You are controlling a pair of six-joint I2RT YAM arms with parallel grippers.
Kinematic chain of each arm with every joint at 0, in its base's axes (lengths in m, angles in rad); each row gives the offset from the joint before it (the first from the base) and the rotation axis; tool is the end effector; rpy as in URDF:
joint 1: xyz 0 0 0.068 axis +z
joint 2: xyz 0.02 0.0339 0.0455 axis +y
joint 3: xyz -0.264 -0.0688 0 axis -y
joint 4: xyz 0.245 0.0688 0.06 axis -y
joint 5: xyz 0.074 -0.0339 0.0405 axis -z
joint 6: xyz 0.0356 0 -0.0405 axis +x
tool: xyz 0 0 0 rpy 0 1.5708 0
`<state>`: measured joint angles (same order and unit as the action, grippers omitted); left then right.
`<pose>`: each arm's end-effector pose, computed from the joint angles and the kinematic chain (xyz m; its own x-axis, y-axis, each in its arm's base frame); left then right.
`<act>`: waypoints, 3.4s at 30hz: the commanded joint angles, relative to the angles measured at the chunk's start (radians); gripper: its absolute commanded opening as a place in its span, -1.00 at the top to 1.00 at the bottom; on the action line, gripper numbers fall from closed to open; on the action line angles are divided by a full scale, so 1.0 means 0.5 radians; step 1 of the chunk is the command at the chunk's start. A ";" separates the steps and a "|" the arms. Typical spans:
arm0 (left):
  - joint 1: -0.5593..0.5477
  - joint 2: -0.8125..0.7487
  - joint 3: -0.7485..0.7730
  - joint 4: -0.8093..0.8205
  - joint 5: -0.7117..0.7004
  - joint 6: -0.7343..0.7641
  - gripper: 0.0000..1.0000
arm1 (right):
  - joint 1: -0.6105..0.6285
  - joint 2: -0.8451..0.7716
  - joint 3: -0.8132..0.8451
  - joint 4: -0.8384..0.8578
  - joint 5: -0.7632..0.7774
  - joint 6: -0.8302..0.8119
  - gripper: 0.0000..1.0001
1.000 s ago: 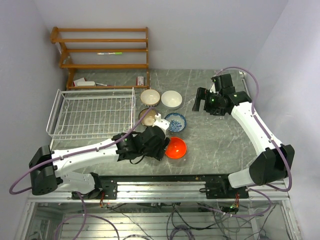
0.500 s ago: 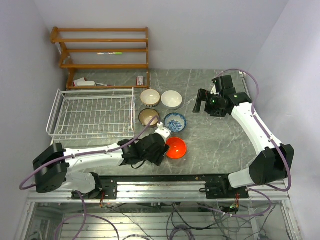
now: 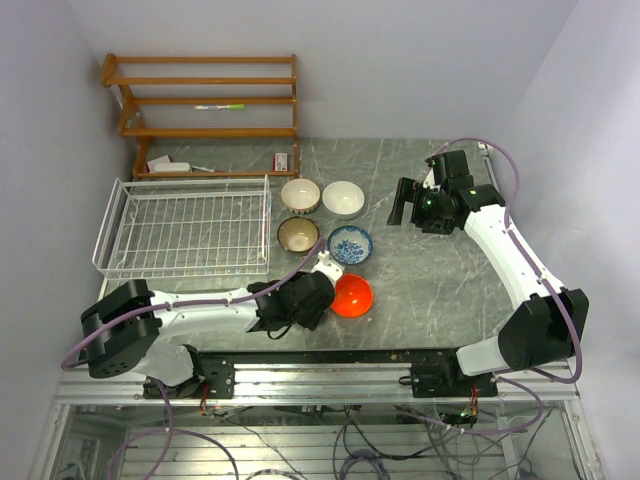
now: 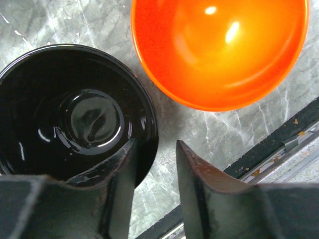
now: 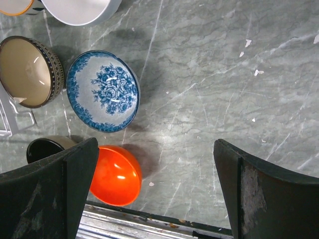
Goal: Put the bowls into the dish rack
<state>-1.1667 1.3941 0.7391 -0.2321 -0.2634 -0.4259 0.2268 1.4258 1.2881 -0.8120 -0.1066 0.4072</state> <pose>0.1158 -0.2473 0.1877 -0.6176 0.4298 -0.6586 0.6236 0.7779 -0.0772 0.2880 0.0703 0.3116 -0.8401 0.2103 -0.5001 0.0531 0.9493 0.3099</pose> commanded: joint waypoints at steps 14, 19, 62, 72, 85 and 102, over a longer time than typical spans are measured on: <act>-0.007 0.046 -0.087 0.120 -0.044 -0.008 0.42 | -0.042 0.020 0.005 0.012 0.007 -0.030 -0.98; -0.007 0.089 -0.066 0.133 0.004 0.003 0.84 | -0.053 0.012 -0.005 0.010 0.012 -0.028 -0.98; 1.081 -0.552 0.783 -0.079 0.653 0.204 0.86 | -0.133 -0.036 0.018 0.011 -0.068 -0.013 -0.96; 1.968 -0.676 0.466 0.457 1.304 -0.251 0.86 | -0.132 -0.032 0.017 0.021 -0.136 -0.011 -0.96; 2.420 -0.472 0.039 1.225 1.668 -0.887 0.86 | -0.134 -0.013 0.014 0.016 -0.126 -0.015 -0.96; 2.599 -0.048 -0.195 1.680 1.833 -1.220 0.86 | -0.132 0.008 0.010 0.024 -0.059 -0.005 -0.96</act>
<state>0.1146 1.3548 0.6437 0.4366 0.5892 -0.9920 0.1692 1.4208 1.2770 -0.8135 -0.1574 0.4038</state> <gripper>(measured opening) 0.110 0.980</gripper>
